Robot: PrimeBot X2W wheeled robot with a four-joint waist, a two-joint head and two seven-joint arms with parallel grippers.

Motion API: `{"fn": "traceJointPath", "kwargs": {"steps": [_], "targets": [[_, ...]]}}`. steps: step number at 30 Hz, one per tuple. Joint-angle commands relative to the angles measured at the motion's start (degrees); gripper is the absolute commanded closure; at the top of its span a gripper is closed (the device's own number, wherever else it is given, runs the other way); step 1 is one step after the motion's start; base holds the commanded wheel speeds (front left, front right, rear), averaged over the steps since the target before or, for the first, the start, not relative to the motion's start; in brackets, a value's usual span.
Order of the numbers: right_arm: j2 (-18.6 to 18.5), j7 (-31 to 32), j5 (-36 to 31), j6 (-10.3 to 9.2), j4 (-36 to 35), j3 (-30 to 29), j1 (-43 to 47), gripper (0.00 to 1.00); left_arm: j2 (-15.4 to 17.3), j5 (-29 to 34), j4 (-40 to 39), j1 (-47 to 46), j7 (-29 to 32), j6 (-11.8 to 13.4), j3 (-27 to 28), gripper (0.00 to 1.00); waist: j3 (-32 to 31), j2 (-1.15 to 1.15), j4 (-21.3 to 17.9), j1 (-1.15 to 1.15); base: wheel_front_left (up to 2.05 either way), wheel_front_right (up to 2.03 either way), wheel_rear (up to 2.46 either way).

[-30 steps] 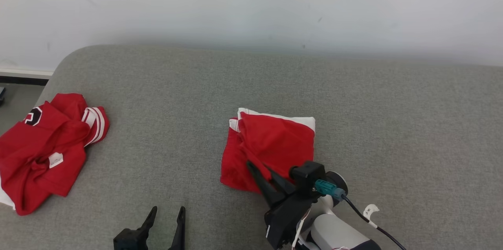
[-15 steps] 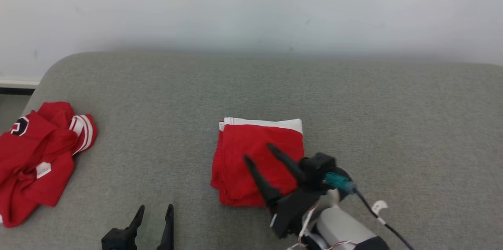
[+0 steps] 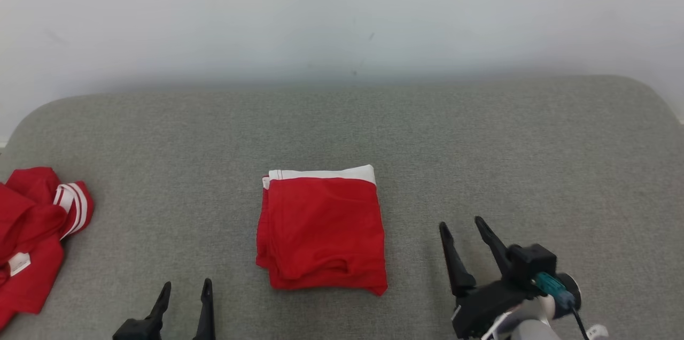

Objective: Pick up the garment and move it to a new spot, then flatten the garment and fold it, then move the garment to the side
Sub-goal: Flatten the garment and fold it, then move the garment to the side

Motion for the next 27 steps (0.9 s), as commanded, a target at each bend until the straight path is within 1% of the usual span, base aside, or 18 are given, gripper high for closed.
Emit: {"fn": "traceJointPath", "kwargs": {"steps": [1, 10, 15, 27], "targets": [[0.17, -0.26, -0.16, -0.15, -0.53, -1.29, 1.48, 0.00, 0.01, 0.54, -0.47, 1.01, -0.19, -0.04, 0.62, 0.00, -0.26, 0.00, -0.77, 0.00, 0.00, 0.00, 0.00], [0.16, -0.26, -0.48, -0.15, -3.51, -4.33, 5.54, 0.00, 0.00, 0.93, -2.88, 3.85, -0.19, -0.18, 2.94, 0.00, -0.94, 0.00, -1.98, 0.00, 0.00, 0.00, 0.00], [0.17, -0.26, -0.44, -0.15, -4.26, -4.42, 6.77, 0.00, -0.01, 0.70, -4.95, 6.21, -0.19, -0.23, 3.95, 0.00, -1.39, 0.00, -2.22, 0.00, 0.00, 0.00, 0.00], [0.17, -0.26, 0.52, -0.15, -4.52, -3.61, 7.00, 0.00, 0.00, 0.86, -5.79, 6.90, -0.19, -0.32, 4.17, 0.00, -1.25, 0.00, -2.29, 0.00, 0.00, 0.00, 0.00]]}}
